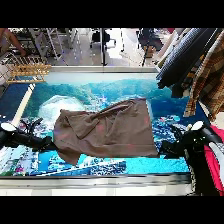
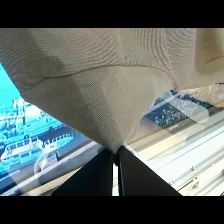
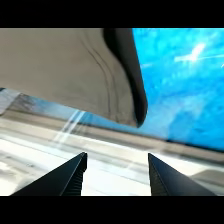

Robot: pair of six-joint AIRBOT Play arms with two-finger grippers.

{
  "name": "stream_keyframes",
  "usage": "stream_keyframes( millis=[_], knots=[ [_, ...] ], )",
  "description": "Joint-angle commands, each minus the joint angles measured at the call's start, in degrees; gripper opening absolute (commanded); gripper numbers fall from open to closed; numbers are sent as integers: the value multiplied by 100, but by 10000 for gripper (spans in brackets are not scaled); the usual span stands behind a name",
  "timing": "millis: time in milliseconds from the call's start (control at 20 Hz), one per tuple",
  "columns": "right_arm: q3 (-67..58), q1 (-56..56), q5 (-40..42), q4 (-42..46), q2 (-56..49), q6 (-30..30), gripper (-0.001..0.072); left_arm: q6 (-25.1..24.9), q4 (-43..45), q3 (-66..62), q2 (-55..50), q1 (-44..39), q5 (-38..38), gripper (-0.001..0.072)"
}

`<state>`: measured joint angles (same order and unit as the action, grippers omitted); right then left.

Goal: Fold the clothes and pants, and hang the long-sleeved shirts on hangers.

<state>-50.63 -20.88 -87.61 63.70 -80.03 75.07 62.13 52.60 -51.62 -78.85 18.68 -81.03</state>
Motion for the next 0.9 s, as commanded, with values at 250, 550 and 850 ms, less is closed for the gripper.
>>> stream_keyframes(
  millis=[250,550,850],
  knots=[
    [197,-181,538,-964,-713,662,446,-7,2,-7,-2,-13,-7,7],
    [199,-181,802,-938,-922,1196,447,-9,4,-7,-2,-13,-87,7],
    [192,-181,719,-931,-925,1456,78,-155,4,-9,0,-11,-221,7]
  ],
)
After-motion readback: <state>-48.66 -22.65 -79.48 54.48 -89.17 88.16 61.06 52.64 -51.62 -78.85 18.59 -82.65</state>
